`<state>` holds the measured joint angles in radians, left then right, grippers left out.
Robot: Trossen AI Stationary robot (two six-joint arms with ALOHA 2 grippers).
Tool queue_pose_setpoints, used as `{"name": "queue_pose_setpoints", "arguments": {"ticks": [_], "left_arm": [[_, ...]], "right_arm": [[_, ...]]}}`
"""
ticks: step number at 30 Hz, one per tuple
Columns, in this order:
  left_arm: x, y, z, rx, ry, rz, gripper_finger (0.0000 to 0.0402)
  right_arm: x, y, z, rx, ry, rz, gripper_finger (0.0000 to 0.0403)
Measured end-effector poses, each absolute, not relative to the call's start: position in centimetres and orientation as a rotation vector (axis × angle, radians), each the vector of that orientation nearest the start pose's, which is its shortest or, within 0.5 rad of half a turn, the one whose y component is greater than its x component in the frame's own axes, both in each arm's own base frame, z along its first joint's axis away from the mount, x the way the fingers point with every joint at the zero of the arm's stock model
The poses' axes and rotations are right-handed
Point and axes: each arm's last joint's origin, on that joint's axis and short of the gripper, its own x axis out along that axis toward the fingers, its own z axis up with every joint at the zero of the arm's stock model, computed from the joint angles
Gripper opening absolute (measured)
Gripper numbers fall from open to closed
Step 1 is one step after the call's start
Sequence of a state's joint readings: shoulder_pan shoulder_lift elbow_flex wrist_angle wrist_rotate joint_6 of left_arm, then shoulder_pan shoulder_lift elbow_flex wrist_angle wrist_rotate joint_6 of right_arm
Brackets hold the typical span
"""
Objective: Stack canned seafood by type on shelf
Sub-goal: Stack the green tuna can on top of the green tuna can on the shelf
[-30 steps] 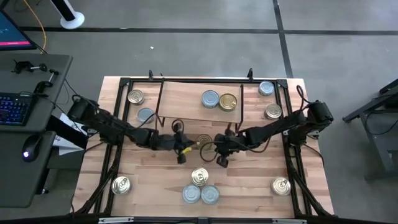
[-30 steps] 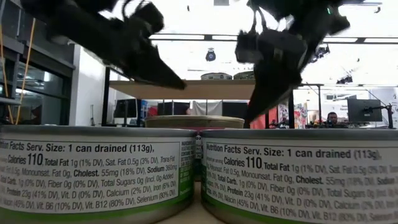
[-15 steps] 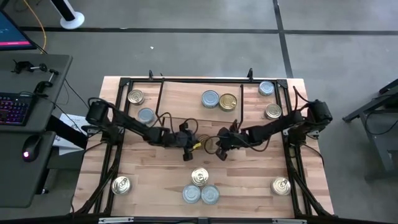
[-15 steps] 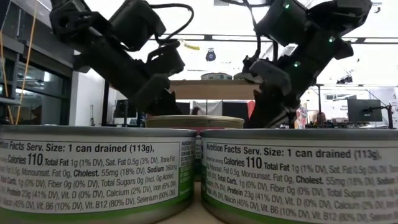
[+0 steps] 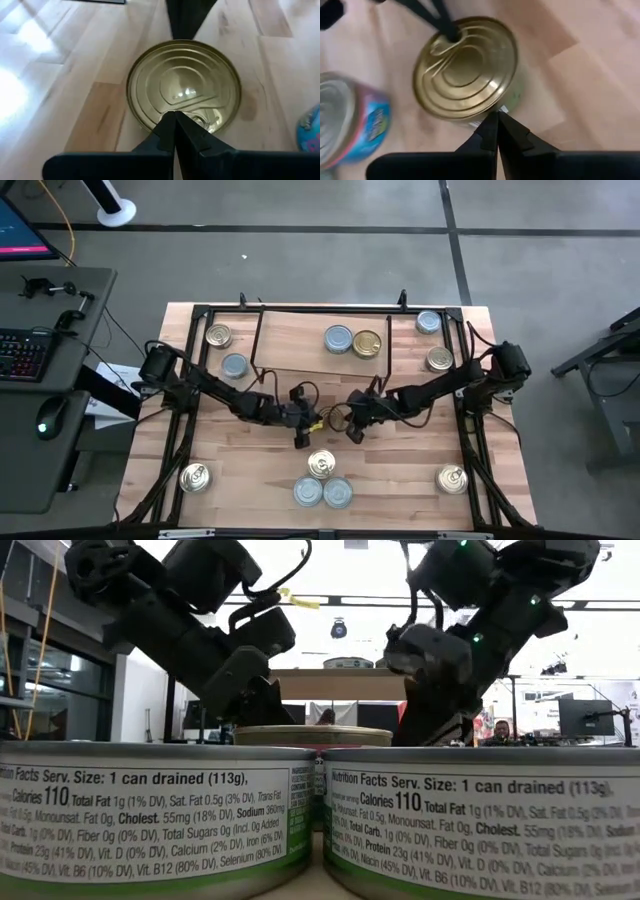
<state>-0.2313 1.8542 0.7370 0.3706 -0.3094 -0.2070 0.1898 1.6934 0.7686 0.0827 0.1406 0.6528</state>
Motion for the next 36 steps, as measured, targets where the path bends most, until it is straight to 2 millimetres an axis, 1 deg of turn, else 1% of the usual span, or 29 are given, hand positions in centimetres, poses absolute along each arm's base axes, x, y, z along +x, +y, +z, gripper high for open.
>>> {"name": "queue_pose_setpoints", "arguments": {"ticks": [3, 8, 12, 14, 15, 19, 22, 27, 30, 32, 34, 36], "left_arm": [[31.7, -6.8, 9.8, 0.017, 0.703, 0.167, 0.0000], [31.7, -6.9, 9.7, 0.026, 0.705, 0.182, 0.0000], [31.6, -6.9, 9.4, 0.026, 0.725, 0.171, 0.0000], [31.3, -6.9, 9.0, 0.035, 0.743, 0.164, 0.0000], [31.4, -6.9, 9.2, 0.031, 0.746, 0.164, 0.0000], [31.4, -6.9, 9.2, 0.031, 0.744, 0.164, 0.0000], [31.4, -6.9, 9.2, 0.039, 0.749, 0.162, 0.0000], [31.2, -7.0, 9.1, 0.013, 0.776, 0.147, 0.0000], [30.7, -7.4, 9.2, 0.023, 0.822, 0.132, 0.0000], [30.2, -7.6, 9.4, 0.041, 0.870, 0.122, 0.0000], [29.6, -7.8, 9.6, 0.060, 0.916, 0.118, 0.0000], [28.8, -7.7, 9.7, 0.053, 0.921, 0.114, 0.0000]], "right_arm": [[31.0, 6.5, 14.0, 0.475, 0.811, -0.173, 0.0000], [32.0, 8.0, 15.7, 0.466, 0.765, -0.110, 0.0000], [32.7, 8.4, 16.8, 0.433, 0.726, -0.087, 0.0000], [33.0, 8.4, 17.2, 0.418, 0.727, -0.080, 0.0000], [33.1, 8.4, 17.3, 0.409, 0.732, -0.078, 0.0000], [33.6, 8.3, 18.2, 0.376, 0.715, -0.063, 0.0000], [34.0, 8.2, 19.0, 0.312, 0.746, -0.045, 0.0000], [35.0, 7.5, 21.5, 0.249, 0.808, -0.053, 0.0000], [35.6, 7.0, 23.6, 0.262, 0.815, -0.075, 0.0000], [35.8, 6.5, 24.5, 0.298, 0.841, -0.111, 0.0002], [35.6, 5.9, 24.7, 0.320, 0.887, -0.130, 0.0012], [35.3, 5.3, 24.5, 0.343, 0.944, -0.114, 0.0033]]}}
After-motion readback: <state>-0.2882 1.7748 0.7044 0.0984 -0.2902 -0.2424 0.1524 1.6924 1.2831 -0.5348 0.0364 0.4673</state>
